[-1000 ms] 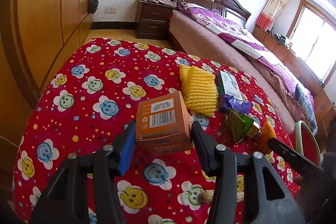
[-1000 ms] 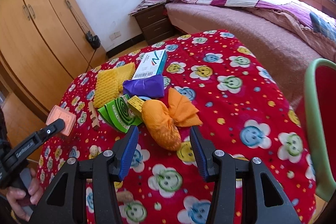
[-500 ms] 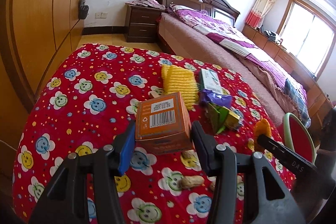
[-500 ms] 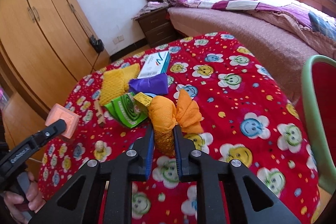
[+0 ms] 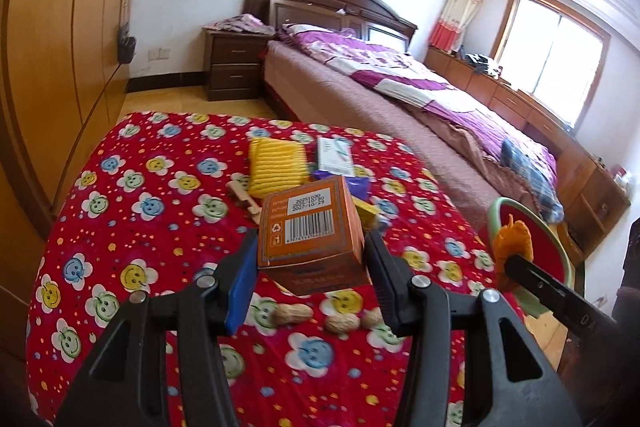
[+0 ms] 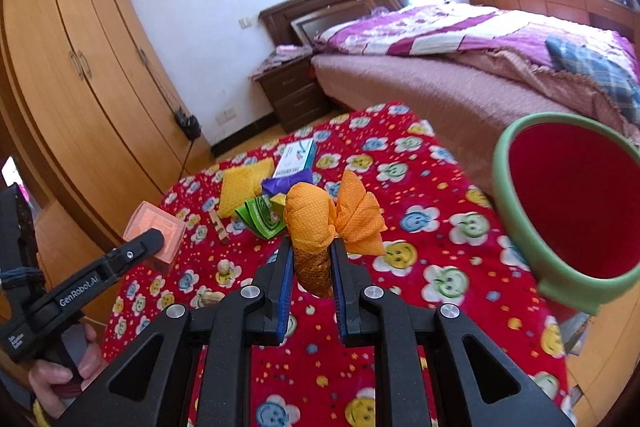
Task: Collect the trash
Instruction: 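Carry the box with the left tool while the right tool carries the bow-tied bag over the bucket, then open the right tool to drop the bow-tied bag while the left tool drops the box into the bucket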
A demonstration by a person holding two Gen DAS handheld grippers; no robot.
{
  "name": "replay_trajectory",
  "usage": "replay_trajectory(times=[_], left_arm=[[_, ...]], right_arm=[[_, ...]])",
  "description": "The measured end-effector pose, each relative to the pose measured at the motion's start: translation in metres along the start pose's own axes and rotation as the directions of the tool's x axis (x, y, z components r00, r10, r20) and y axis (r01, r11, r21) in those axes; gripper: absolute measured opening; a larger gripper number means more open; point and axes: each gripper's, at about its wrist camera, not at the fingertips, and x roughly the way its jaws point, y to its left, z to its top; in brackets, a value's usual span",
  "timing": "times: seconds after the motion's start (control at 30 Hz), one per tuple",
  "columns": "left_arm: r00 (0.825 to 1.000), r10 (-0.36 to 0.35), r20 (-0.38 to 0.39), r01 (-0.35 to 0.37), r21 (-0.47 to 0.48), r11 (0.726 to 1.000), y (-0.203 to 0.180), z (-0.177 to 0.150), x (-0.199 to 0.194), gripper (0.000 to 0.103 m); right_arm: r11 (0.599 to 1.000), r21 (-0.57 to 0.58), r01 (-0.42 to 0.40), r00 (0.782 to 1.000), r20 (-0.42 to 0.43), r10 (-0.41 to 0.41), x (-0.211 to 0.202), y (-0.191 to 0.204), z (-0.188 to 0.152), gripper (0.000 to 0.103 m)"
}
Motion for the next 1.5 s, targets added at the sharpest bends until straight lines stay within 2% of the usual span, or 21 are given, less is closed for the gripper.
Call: replay_trajectory(times=[0.3,0.53,0.9,1.07,1.27,1.5], left_arm=[[0.998,-0.050,0.035,0.047,0.079,0.996,-0.039,-0.002,-0.030,0.052],[0.992,-0.122,0.015,0.118,0.142,0.983,-0.077,0.001,-0.025,0.052],[0.973,-0.214,-0.082,0.228,0.265,0.937,-0.154,-0.002,0.022,0.052],[0.959,-0.241,-0.147,0.276,0.317,0.907,-0.193,-0.009,0.051,0.052],[0.937,-0.261,-0.232,0.329,0.330,0.885,-0.226,-0.014,0.083,0.053],[0.918,-0.273,-0.287,0.368,0.368,0.854,-0.260,-0.020,0.110,0.053]], right_arm=[[0.999,0.012,0.034,0.995,0.089,-0.035,-0.043,-0.015,0.001,0.018],[0.995,0.054,0.080,0.986,0.145,-0.087,-0.071,-0.043,-0.001,0.018],[0.971,0.180,0.158,0.968,0.165,-0.188,-0.080,-0.110,0.001,0.018],[0.950,0.237,0.202,0.962,0.135,-0.238,-0.076,-0.142,-0.003,0.018],[0.930,0.269,0.248,0.953,0.102,-0.284,-0.071,-0.166,-0.009,0.018],[0.909,0.329,0.255,0.953,0.076,-0.294,-0.064,-0.191,-0.010,0.020]])
